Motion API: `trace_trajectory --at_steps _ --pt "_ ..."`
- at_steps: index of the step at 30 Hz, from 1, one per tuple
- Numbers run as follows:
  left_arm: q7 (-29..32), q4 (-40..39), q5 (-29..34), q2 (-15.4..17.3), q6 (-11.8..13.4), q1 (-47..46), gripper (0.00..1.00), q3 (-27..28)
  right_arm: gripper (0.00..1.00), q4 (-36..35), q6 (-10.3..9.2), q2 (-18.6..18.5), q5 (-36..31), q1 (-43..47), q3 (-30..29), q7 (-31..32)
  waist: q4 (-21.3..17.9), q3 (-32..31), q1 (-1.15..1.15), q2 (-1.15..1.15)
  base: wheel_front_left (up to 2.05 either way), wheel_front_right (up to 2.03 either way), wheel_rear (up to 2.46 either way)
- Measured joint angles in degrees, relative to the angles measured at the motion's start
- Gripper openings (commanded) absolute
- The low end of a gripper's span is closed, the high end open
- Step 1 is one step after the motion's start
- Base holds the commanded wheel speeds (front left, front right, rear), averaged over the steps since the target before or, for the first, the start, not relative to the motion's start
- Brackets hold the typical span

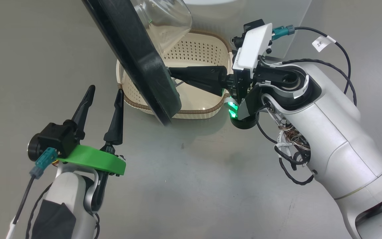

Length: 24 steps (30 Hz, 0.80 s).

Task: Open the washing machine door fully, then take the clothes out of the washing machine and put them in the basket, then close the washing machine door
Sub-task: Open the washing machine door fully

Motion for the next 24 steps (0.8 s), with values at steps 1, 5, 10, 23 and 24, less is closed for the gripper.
trace_trajectory --at_steps 1,5,10,23,24 --pt "0.0 0.0 -0.01 0.0 0.0 0.05 1.0 -0.03 0.0 -0.27 0.0 0.0 0.24 0.11 0.47 -0.27 0.07 -0.07 0.0 0.0 0.0 0.0 0.0" --pt "0.0 0.01 -0.01 0.01 0.0 0.48 1.0 -0.19 0.0 -1.08 0.0 0.0 0.92 0.48 2.0 -1.42 0.36 -0.37 0.0 0.0 0.0 0.0 0.0" --pt "0.0 0.02 -0.01 0.01 -0.01 0.76 1.0 -0.21 0.0 -1.69 -0.01 -0.07 2.1 0.63 3.66 -2.54 0.65 -0.7 0.0 0.0 0.0 0.0 0.0" --pt "0.0 0.2 -0.01 0.01 -0.01 1.37 1.0 -0.66 0.0 -1.99 -0.31 0.07 2.92 0.69 6.92 -5.75 0.69 -1.76 0.0 0.0 0.0 0.0 0.0" --pt "0.0 0.32 -0.01 0.01 -0.01 1.48 1.0 -0.65 0.0 -1.64 -0.05 0.05 2.92 0.77 6.88 -6.15 0.67 -2.02 0.0 0.0 0.0 0.0 0.0"
